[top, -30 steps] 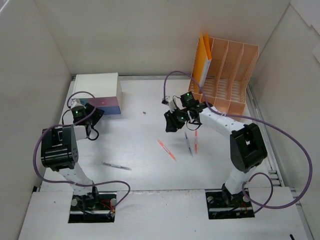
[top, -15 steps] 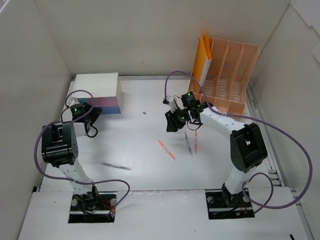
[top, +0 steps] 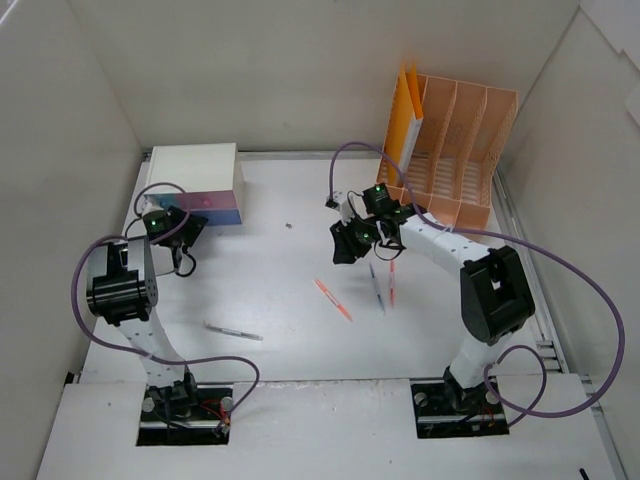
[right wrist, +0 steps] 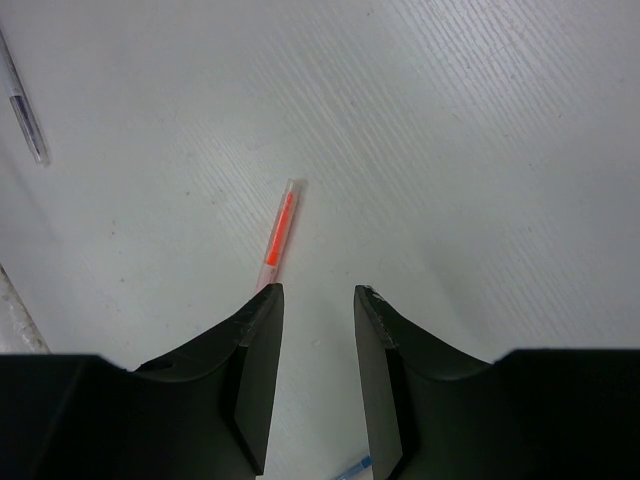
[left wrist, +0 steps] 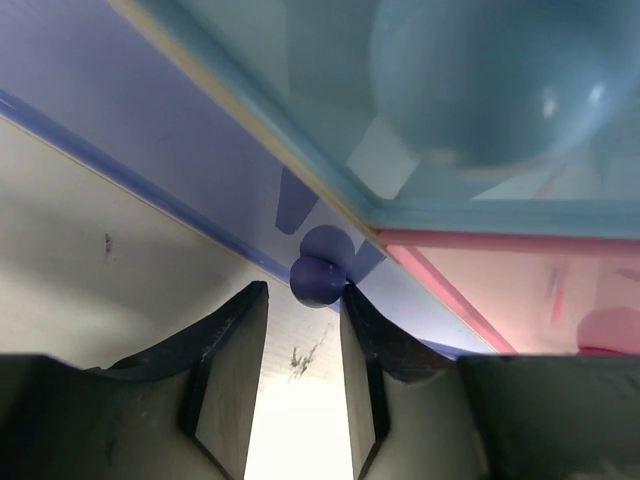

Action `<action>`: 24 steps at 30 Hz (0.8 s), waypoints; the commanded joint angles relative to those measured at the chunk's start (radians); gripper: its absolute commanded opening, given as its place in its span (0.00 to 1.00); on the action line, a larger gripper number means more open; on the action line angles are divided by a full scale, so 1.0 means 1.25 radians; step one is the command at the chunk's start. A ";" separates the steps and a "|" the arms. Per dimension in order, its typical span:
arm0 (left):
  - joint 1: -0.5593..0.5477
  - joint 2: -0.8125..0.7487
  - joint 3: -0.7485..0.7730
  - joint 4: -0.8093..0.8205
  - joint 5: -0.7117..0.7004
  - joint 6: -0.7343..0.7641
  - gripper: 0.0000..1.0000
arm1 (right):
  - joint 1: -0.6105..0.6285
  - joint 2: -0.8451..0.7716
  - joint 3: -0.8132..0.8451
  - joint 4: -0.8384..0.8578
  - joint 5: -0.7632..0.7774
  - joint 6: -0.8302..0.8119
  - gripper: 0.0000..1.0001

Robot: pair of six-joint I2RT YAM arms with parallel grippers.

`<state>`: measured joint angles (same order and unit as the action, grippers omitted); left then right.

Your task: Organize the desk

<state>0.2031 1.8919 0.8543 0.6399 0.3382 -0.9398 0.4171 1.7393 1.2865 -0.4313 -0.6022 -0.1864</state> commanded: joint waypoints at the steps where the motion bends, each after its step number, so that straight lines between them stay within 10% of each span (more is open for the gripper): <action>1: 0.009 -0.004 -0.016 0.174 -0.004 -0.045 0.30 | -0.001 -0.050 0.003 0.036 0.001 -0.007 0.32; 15: 0.009 -0.026 -0.016 0.169 -0.041 -0.019 0.29 | -0.004 -0.046 0.002 0.038 -0.002 -0.009 0.32; 24: 0.017 -0.011 -0.010 0.169 -0.025 -0.019 0.06 | -0.004 -0.048 -0.002 0.037 -0.001 -0.010 0.32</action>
<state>0.2070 1.9095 0.8059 0.7906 0.3248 -0.9783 0.4171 1.7393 1.2835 -0.4313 -0.6022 -0.1867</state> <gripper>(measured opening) 0.171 0.318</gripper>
